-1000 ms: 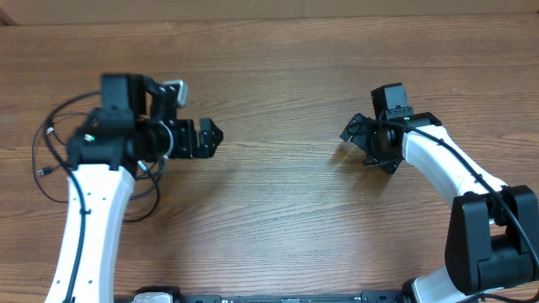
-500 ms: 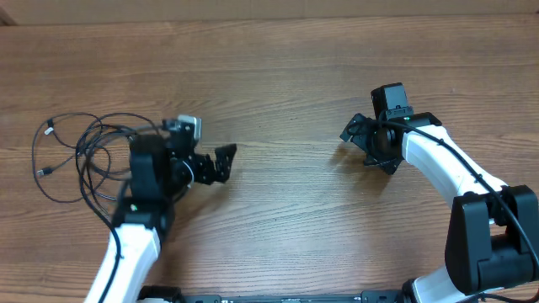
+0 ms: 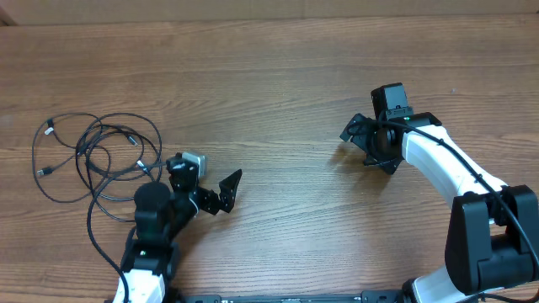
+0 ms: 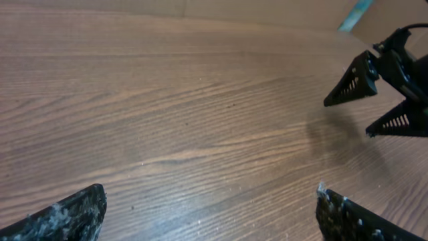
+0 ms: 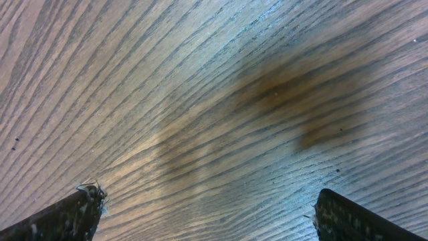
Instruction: Untangle cables
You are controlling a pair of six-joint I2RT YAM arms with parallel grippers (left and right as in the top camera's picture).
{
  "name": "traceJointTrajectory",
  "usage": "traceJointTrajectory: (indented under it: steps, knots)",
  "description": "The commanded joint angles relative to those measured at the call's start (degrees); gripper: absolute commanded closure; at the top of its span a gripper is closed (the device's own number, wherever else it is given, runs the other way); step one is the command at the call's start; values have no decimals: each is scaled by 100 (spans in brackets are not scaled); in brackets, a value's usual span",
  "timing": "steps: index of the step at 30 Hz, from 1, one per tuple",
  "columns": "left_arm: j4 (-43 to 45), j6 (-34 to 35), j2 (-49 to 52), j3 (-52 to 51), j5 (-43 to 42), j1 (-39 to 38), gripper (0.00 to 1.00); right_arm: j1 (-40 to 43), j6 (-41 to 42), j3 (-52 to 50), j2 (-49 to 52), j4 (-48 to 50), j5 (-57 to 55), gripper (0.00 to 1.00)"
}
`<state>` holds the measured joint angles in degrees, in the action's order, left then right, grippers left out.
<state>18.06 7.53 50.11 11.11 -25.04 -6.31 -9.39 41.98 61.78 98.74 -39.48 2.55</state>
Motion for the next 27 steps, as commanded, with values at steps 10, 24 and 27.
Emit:
traceJointTrajectory:
  steps: [10,24,27]
  knots:
    - [289,20,-1261,-1084,175,-2,0,20,-26,55,-122,35,-55,0]
    - [-2103,-26,-4135,-1084,654,-2,0,20,-26,55,-122,35,-55,0]
    - [-2098,-28,-4544,-1084,660,-2,0,20,-26,55,-122,35,-55,0]
